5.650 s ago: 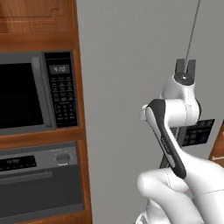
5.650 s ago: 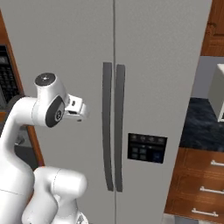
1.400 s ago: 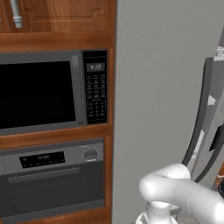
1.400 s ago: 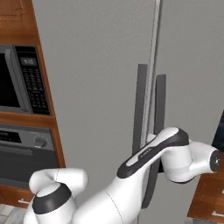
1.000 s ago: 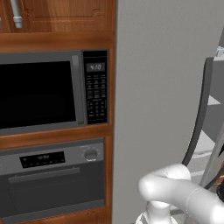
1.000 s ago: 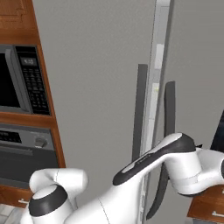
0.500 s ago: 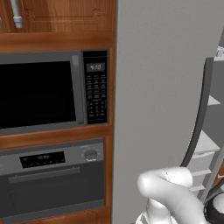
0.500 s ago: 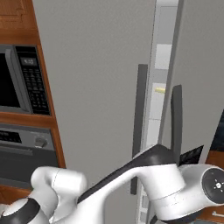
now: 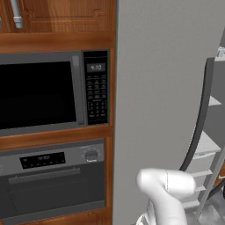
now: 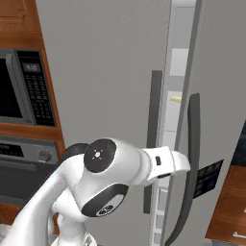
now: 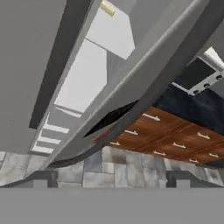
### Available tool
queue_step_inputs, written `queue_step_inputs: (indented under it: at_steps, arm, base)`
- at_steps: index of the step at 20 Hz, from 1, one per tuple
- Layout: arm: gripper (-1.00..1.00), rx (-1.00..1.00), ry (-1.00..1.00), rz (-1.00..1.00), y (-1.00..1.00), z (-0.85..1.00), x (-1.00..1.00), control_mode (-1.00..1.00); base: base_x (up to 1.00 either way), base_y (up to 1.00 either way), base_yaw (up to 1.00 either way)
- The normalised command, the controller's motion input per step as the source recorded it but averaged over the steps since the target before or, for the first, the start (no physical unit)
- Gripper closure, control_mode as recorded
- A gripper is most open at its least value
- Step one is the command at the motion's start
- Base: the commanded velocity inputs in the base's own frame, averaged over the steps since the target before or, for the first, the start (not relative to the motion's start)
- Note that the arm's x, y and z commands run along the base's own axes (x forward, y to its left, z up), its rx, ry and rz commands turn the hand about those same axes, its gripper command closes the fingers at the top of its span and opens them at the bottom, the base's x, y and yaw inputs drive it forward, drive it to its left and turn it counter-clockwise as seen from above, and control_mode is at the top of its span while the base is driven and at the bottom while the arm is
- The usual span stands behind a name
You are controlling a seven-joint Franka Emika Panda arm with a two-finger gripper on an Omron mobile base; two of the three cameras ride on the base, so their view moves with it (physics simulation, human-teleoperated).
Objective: Open the freezer door, pick up the ice cube tray from the freezer, and place it on the dining counter.
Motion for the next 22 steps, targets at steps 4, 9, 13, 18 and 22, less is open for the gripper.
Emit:
queue_step_inputs:
  at_steps: [4,9,13,18,22]
  arm:
    - [-1.00,-0.55,0.22,0.00,0.97,0.86,0.57,-1.00]
    - [-1.00,-0.39,0.40,0.00,0.13,0.09,0.82,-1.00]
    - [-1.00,-0.17,0.45,0.04,-0.42,0.05,0.93,-1.00]
    - [-1.00,-0.01,0.40,0.01,-0.72,0.00,0.58,-1.00]
    - [-1.00,0.00,0.36,0.00,-0.81,0.00,0.54,-1.00]
  base:
    - [0.00,0.00,0.00]
    - [0.00,0.00,0.00]
    - [0.00,0.00,0.00]
    - [0.00,0.00,0.00]
    - [0.00,0.00,0.00]
